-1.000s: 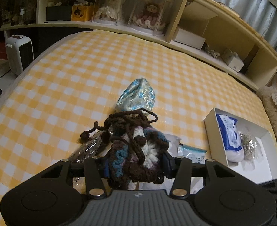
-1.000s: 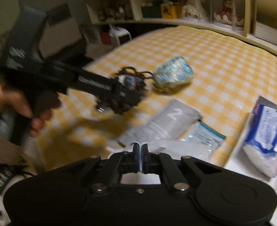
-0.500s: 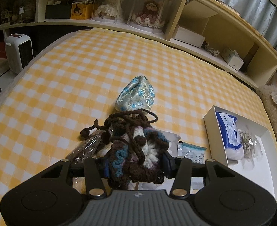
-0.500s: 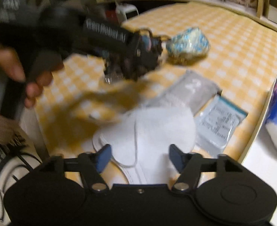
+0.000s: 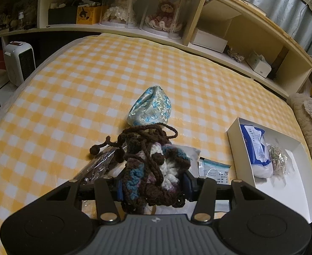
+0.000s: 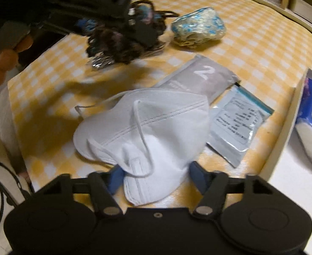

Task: Organize soft objects
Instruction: 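Grasp the brown crocheted pouch with the left tool while the right tool grasps the white mask, then carry the mask into the white box with the right tool and release it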

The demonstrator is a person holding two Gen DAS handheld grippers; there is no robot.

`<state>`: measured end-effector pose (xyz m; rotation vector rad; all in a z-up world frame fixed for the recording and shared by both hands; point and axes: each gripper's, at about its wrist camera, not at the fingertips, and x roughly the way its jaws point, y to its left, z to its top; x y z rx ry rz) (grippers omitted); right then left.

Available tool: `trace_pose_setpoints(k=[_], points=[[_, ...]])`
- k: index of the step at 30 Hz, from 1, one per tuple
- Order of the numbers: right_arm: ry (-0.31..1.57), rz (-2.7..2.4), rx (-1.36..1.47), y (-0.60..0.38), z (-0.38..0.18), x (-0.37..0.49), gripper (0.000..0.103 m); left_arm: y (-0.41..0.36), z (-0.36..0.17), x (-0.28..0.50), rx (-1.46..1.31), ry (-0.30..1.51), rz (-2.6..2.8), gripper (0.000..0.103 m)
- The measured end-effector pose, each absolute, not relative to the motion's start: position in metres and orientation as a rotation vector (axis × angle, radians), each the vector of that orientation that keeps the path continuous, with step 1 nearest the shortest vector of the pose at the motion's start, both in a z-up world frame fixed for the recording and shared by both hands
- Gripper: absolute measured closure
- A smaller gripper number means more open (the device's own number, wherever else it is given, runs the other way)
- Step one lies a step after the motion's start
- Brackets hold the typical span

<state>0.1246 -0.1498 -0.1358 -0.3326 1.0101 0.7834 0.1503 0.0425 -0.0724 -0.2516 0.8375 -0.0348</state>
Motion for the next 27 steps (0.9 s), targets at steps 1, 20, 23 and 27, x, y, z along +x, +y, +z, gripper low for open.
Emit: trace_pose_setpoints(k=[1, 20, 23, 27], points=[[1.005, 0.775, -0.331, -0.151, -0.135, 0.125, 0.05, 0.042, -0.072, 0.15, -0.25, 0.836, -0.036, 0.052], [0.777, 0.652, -0.106, -0.207, -0.051, 0.13, 0.091, 0.031, -0.037, 0.136, -0.179, 0.681, -0.09, 0.052], [0.744, 0.616, -0.071, -0.223, -0.039, 0.132, 0.091, 0.024, -0.024, 0.131, -0.174, 0.635, -0.122, 0.052], [0.704, 0.576, -0.036, -0.243, -0.026, 0.133, 0.091, 0.009, -0.012, 0.127, -0.148, 0.595, -0.162, 0.052]])
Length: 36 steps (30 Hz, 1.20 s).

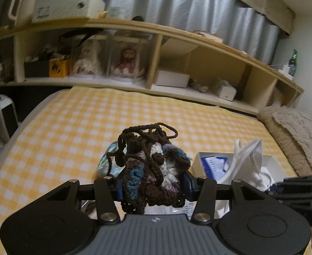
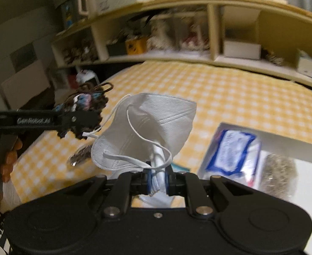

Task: Organize soft objects
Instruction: 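Carry the mask into the white box with the right tool and release it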

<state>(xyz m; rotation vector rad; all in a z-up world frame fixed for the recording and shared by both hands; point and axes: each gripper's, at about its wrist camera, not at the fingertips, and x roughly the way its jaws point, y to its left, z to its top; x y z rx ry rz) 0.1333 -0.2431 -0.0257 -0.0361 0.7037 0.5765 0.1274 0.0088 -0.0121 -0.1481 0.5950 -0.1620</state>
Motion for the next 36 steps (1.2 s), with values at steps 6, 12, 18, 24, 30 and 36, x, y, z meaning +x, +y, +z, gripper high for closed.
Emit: trace_pose_setpoints(k=[6, 12, 18, 24, 30, 36], points=[[0.65, 0.522, -0.014, -0.27, -0.008, 0.134, 0.09, -0.015, -0.003, 0.126, -0.12, 0.571, -0.227, 0.052], [0.627, 0.441, 0.037, -0.304, -0.002, 0.138, 0.09, -0.048, 0.003, 0.127, -0.078, 0.567, -0.316, 0.052], [0.606, 0.326, 0.098, -0.345, -0.002, 0.148, 0.09, -0.083, 0.004, 0.134, -0.044, 0.559, -0.415, 0.052], [0.616, 0.182, 0.152, -0.387, -0.011, 0.164, 0.09, -0.113, -0.004, 0.144, -0.023, 0.584, -0.512, 0.052], [0.699, 0.047, 0.181, -0.423, -0.037, 0.19, 0.09, -0.137, -0.03, 0.147, 0.006, 0.647, -0.605, 0.052], [0.815, -0.047, 0.167, -0.446, -0.069, 0.219, 0.09, -0.154, -0.059, 0.156, 0.034, 0.717, -0.69, 0.052]])
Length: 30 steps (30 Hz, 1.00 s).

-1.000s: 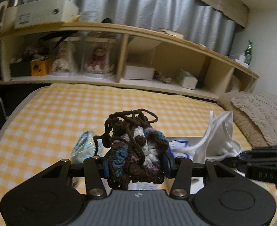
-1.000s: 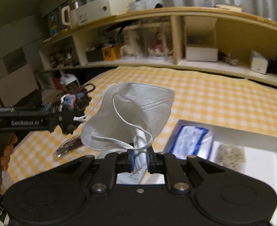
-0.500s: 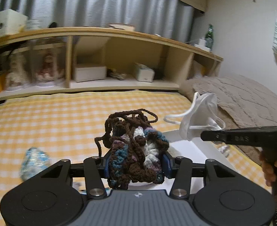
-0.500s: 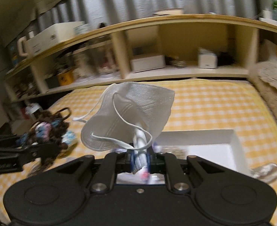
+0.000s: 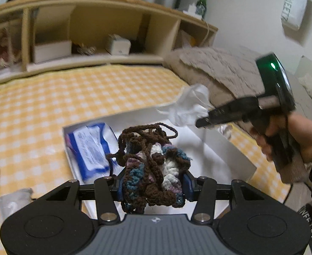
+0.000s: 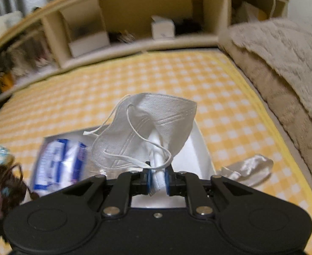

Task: Organize soft objects
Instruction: 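Carry the mask into the white box with the right tool and release it, then lower the crocheted pouch into the white box and open the left tool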

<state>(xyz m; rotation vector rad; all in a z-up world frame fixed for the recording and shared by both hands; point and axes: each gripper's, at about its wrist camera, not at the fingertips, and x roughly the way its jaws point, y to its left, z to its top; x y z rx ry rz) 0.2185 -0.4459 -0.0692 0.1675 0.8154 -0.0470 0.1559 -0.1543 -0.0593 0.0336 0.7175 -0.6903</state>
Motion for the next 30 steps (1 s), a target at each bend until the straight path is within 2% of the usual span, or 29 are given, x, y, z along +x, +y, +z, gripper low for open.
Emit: trace_pose_setpoints(k=[4, 12, 24, 27, 29, 30], points=[[0.854, -0.037, 0.205, -0.449, -0.082, 0.235, 0.086, -0.159, -0.076, 0.163, 0.027, 0.769, -0.71, 0.052], [0.9, -0.101, 0.097, -0.438, -0.092, 0.253, 0.039, -0.164, -0.1, 0.169, 0.054, 0.846, -0.72, 0.052], [0.891, -0.113, 0.074, -0.44, -0.086, 0.24, 0.03, -0.168, -0.123, 0.173, 0.193, 0.919, -0.66, 0.052], [0.896, -0.096, 0.071, -0.438, -0.086, 0.237, 0.029, -0.165, -0.121, 0.172, 0.172, 0.935, -0.66, 0.044], [0.898, -0.095, 0.074, -0.439, -0.086, 0.236, 0.029, -0.163, -0.119, 0.171, 0.148, 0.929, -0.659, 0.035], [0.897, -0.096, 0.079, -0.44, -0.086, 0.236, 0.029, -0.162, -0.117, 0.17, 0.142, 0.93, -0.655, 0.034]])
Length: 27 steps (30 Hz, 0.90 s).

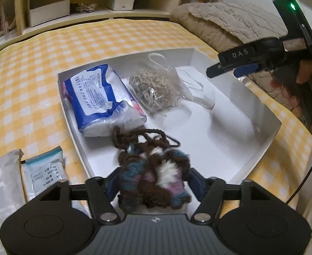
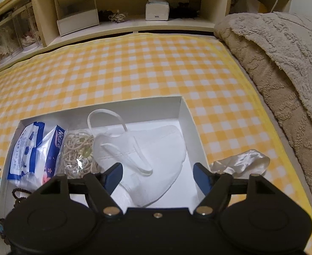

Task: Organize soft objects
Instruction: 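Lower the crocheted pouch into the white box and open the left tool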

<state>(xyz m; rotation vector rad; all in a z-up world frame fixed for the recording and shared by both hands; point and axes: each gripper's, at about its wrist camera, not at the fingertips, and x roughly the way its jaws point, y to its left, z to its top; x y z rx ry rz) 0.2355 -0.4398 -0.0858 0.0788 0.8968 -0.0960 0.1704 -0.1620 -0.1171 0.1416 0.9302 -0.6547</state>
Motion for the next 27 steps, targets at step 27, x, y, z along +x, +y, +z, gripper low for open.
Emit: trace_pose_setpoints(k=[27], points=[[0.734, -0.087, 0.181, -0.441, -0.044, 0.19, 0.016, -0.132, -0.058, 0.147, 0.007, 0.809, -0.564, 0.016]])
